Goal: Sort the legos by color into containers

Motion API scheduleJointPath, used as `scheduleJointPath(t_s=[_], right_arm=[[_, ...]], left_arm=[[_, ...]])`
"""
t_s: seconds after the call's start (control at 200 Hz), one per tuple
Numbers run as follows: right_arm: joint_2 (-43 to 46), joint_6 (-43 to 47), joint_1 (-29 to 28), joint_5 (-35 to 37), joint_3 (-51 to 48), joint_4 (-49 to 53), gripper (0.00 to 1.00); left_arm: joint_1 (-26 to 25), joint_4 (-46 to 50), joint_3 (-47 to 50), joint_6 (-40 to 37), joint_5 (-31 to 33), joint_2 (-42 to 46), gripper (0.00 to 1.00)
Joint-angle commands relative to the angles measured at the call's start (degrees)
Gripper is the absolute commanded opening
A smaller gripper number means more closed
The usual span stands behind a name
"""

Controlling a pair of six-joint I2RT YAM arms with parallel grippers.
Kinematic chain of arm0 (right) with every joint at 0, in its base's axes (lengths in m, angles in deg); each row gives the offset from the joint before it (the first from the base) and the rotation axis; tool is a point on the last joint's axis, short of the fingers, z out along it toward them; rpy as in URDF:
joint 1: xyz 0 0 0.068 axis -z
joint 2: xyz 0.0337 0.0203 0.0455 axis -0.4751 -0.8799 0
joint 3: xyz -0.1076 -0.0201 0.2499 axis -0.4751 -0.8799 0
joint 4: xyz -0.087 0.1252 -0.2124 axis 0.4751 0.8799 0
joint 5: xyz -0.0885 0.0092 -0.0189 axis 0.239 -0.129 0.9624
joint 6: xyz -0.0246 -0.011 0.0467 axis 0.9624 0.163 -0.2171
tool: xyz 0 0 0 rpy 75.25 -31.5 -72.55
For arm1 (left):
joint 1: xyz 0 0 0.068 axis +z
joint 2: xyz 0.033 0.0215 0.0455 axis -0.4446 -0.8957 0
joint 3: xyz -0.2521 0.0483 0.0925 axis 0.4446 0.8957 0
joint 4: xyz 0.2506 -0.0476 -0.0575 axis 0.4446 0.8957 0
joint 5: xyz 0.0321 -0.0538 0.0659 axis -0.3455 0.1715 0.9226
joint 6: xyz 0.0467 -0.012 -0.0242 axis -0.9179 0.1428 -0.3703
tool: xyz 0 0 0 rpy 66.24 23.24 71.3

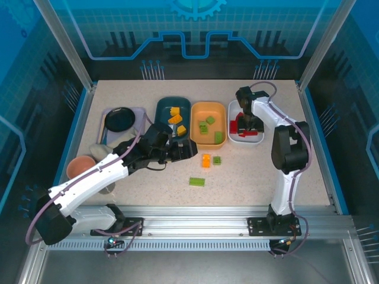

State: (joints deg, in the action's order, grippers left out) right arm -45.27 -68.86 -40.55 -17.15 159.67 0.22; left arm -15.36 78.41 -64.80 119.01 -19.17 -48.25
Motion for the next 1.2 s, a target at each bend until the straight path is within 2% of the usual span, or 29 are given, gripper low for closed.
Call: scheduleJointPath(t_s=[0.0,0.445,0.75,0.975,1.08,1.195], right_arm=[[-3.23,3.59,0.52,1.91,3.97,3.28,0.45],[-7.75,7.91,-0.47,9.57,6.96,7.03,0.48],[-9.27,7.91,-2.67,10.99,8.64,7.81,0.73],[-2.46,7.14,-5.56,11.21,10.96,7.77,0.83],[1.41,5.87,-6.88,10.5,11.41,8.07,0.83],[11.16,4.41,-8.6,6.26,6.24,3.25,0.8]], left_arm=[[-0.36,-0.53,-1.75,-1.14,-0.71,-0.25,0.96],[-0.42,0.4,-1.4,-0.87,0.17,0.11,0.97],[-0.41,1.68,-2.0,-0.73,1.12,-0.06,0.96],[-0.29,5.49,-2.49,-0.53,5.17,1.43,0.96],[0.0,7.78,-3.02,-0.7,7.01,1.91,0.96],[1.45,9.97,-3.18,0.49,6.69,1.43,0.95]])
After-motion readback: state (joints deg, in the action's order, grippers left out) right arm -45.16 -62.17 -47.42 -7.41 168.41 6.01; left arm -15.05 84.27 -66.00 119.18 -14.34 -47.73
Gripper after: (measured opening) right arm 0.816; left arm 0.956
